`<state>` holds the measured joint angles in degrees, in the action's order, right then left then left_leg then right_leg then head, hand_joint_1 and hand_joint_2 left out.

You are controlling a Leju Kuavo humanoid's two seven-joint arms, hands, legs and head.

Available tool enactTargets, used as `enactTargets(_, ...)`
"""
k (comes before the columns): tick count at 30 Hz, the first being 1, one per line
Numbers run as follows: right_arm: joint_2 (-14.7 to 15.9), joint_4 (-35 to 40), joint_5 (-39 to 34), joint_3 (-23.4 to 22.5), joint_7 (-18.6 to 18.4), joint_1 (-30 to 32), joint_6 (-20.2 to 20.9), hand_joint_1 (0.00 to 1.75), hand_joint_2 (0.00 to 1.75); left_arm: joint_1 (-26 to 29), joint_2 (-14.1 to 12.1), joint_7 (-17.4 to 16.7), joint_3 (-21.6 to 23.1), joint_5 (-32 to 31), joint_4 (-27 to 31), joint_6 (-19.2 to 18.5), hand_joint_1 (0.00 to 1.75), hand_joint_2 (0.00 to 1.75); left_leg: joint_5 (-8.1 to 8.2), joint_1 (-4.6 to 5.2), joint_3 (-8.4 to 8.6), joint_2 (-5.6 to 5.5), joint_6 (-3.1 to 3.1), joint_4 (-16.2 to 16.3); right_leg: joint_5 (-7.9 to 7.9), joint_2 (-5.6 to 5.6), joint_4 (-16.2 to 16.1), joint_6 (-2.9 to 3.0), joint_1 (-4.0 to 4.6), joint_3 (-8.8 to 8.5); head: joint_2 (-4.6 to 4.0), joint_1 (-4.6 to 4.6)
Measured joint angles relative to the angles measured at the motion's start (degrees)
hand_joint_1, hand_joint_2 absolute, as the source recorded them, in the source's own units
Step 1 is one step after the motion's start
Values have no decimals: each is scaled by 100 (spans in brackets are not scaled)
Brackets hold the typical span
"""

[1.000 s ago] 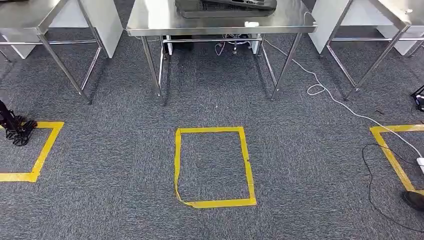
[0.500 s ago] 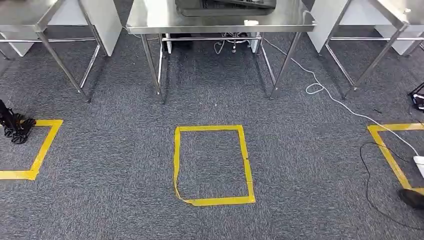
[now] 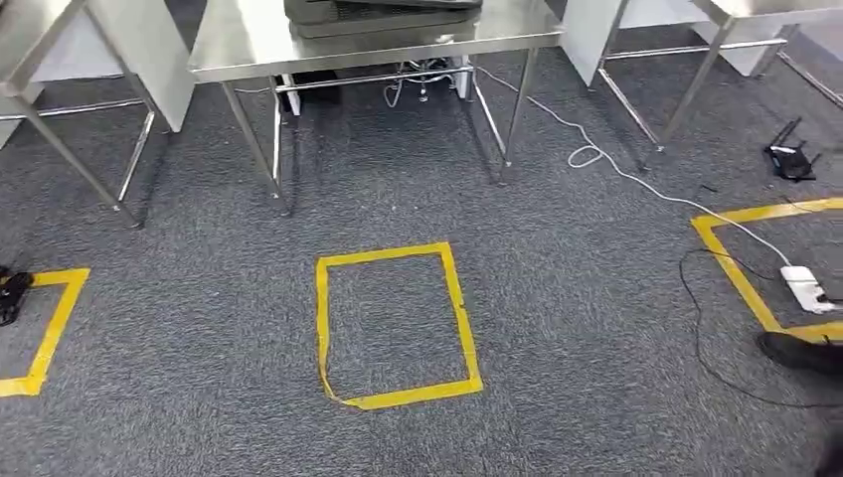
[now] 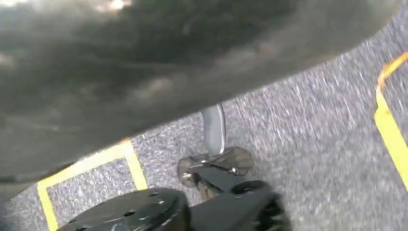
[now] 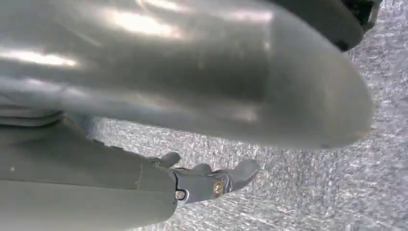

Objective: Take the parts from the cabinet and place them on the table.

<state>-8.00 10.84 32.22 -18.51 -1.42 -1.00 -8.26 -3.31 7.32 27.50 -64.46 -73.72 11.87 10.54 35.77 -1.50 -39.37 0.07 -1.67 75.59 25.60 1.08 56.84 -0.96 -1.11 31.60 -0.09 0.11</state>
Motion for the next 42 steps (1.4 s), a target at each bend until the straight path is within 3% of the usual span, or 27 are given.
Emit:
enactTargets(1, 7, 0, 0, 0, -2, 8, 2, 0, 0, 3, 2, -2, 0, 0, -2, 0, 0, 0, -50, 0, -13, -4, 9, 46, -1, 58, 4, 2, 16, 1, 0, 2)
enactTargets(3, 7, 0, 0, 0, -2, 18, 4, 0, 0, 2, 0, 0, 0, 0, -2, 0, 0, 0, -488, -1, 361, -33, 45, -650, -4, 186, 13, 3, 18, -15, 0, 2)
enactTargets(4, 7, 0, 0, -2, 0, 17, 4, 0, 0, 1, 0, 0, 0, 0, -2, 0, 0, 0, -737, -8, 644, -110, 64, -1196, -2, 252, 26, -2, 15, -23, 0, 0)
enactTargets(5, 4, 0, 0, 0, -2, 15, 7, 0, 0, 5, 0, -2, -2, 0, -2, 2, 0, 0, -812, -32, 838, -365, 74, -1596, 1, 296, 48, -10, 12, -1, 0, -2)
enactTargets(6, 4, 0, 0, 0, 0, -2, 6, 0, 0, 4, 0, -4, -4, 0, -2, 2, 0, 0, -762, -27, 870, -410, 58, -1717, 14, 334, 120, -34, 86, 51, 0, -2)
enactTargets(9, 7, 0, 24, 0, -37, 15, 9, 0, 0, -1, 11, -11, -4, 0, -2, 7, 0, 0, -792, 55, 820, -277, 123, -1670, -60, 472, 66, -145, -6, 126, 0, -5)
enactTargets(10, 15, 0, 26, -2, -39, 31, 9, 0, 0, 0, 18, -15, -4, -2, -4, 7, 0, 0, -843, 7, 808, -189, 191, -1728, -60, 511, 90, -183, 37, 199, 0, -4)
enactTargets(12, 20, -2, 31, -2, -44, 32, 9, 0, 0, -10, 17, -18, -7, -2, -2, 9, 0, 0, -880, 16, 771, -88, 275, -1736, 210, 88, 515, -152, 29, 430, 0, 66)
enactTargets(14, 20, 0, 37, 0, -44, 1, 11, 0, 0, -1, 20, -17, -7, -2, -2, 7, 0, 0, -891, 46, 721, 62, 293, -1734, 621, -23, 1453, -110, 24, 886, 0, 61)
enactTargets(16, 20, -2, 57, 0, -44, 12, 22, 0, 0, -1, 22, -15, -6, -2, -2, 7, 0, 0, -900, 52, 696, 193, 295, -1732, 717, -43, 1868, -165, 15, 1048, 0, 61)
enactTargets(17, 22, -2, 65, 0, -44, 27, 22, 0, 0, -1, 24, -17, -5, -2, -2, 7, 0, 0, -902, 50, 692, 249, 293, -1731, 637, -54, 1687, -219, 13, 924, 0, 70)
enactTargets(19, 26, -2, 90, 0, -44, 28, 22, 0, 0, -3, 35, -11, -4, -2, -2, 7, 0, 0, -911, 41, 699, 362, 275, -1731, 310, -176, 691, -325, 10, 330, 0, 68)
enactTargets(20, 24, 0, 94, 0, -44, 11, 22, 0, 0, -8, 37, -9, -4, -4, -2, 9, 0, 0, -914, 59, 717, 400, 256, -1728, 207, -427, 207, -333, 19, 24, 0, 76)
enactTargets(21, 24, 0, 96, 0, -44, -22, 22, 0, 0, -4, 39, -4, -4, -4, -2, 9, 0, 0, -890, 115, 711, 462, 206, -1710, 188, -543, 58, -276, 62, -26, 0, 83)
enactTargets(22, 22, 0, 96, 0, -41, -30, 22, 0, 0, -3, 35, -4, -4, -11, -2, 9, 0, 0, -889, 114, 723, 510, 176, -1718, 140, -458, 56, -195, 64, -15, 0, 59)
enactTargets(25, 26, 0, 96, -2, -42, -3, 22, 0, 0, -32, 39, -2, -4, -11, 0, 9, 0, 0, -884, 85, 793, 650, 59, -1744, 88, -286, 39, -70, 79, 36, 0, 70)
enactTargets(26, 22, 0, 96, -2, -42, 6, 22, 0, 0, -32, 37, 0, -4, -13, 0, 9, 0, 0, -813, 43, 770, 508, 28, -1656, 56, -226, 8, -34, -23, -52, 0, 61)
enactTargets(27, 22, 0, 98, -2, -42, 7, 22, 0, 0, -28, 31, 4, -4, -13, 0, 11, 0, 0, -605, 40, 685, 247, 19, -1413, 31, -188, 9, 16, -17, -43, 0, 31)
enactTargets(28, 17, 0, 101, -2, -44, 5, 22, 0, 0, -14, 31, 4, -4, -13, -2, 15, 0, 0, -316, 35, 498, 94, 12, -953, 26, -127, 9, 36, -15, -34, 0, 2)
enactTargets(30, 11, -2, 101, -2, -44, 5, 24, 0, 0, -6, 28, 4, -4, -13, -2, 22, 0, 0, 47, 35, 132, -8, -12, -108, 24, 8, 16, 37, -2, -22, 0, -2)
enactTargets(32, 11, -2, 98, -2, -44, 24, 24, 0, 0, 4, 28, 4, -4, -15, -2, 22, 0, 0, -87, 26, 104, -15, -17, -54, 25, 160, 22, 35, 0, -38, 0, -2)
enactTargets(34, 11, -2, 98, -2, -44, 27, 24, 0, 0, 3, 18, 4, -4, -15, -2, 22, 0, 0, -595, -4, 497, -70, -17, -882, 28, 325, 42, 29, -16, -61, 0, -2)
enactTargets(35, 4, -2, 98, -2, -44, 22, 26, 0, 0, 7, 9, 4, -4, -15, -2, 22, 0, 0, -843, -49, 741, -313, -26, -1425, 42, 413, 71, 6, -20, -55, 0, -7)
enactTargets(36, 4, -2, 98, -2, -44, 16, 26, 0, 0, 17, 9, 4, -4, -15, -4, 22, 0, 0, -763, -65, 795, -592, -30, -1574, 57, 464, 122, -33, 26, -11, 0, -13)
enactTargets(40, 0, -2, 96, -2, -42, 41, 26, 0, 0, -10, 7, 9, -4, -20, -4, 24, 0, 0, -778, -5, 766, -381, 108, -1639, -21, 707, 79, -194, -33, 209, 0, -7)
enactTargets(41, 2, -4, 96, -2, -42, 50, 26, 0, 0, -15, 7, 9, -4, -20, -2, 24, 0, 0, -817, -44, 769, -281, 168, -1686, 9, 547, 165, -208, -31, 227, 0, -7)
enactTargets(42, 2, -4, 96, -2, -44, 45, 26, 0, 0, -12, 7, 13, -4, -20, -2, 24, 0, 0, -818, -29, 760, -227, 213, -1693, 138, 230, 369, -190, 15, 334, 0, 22)
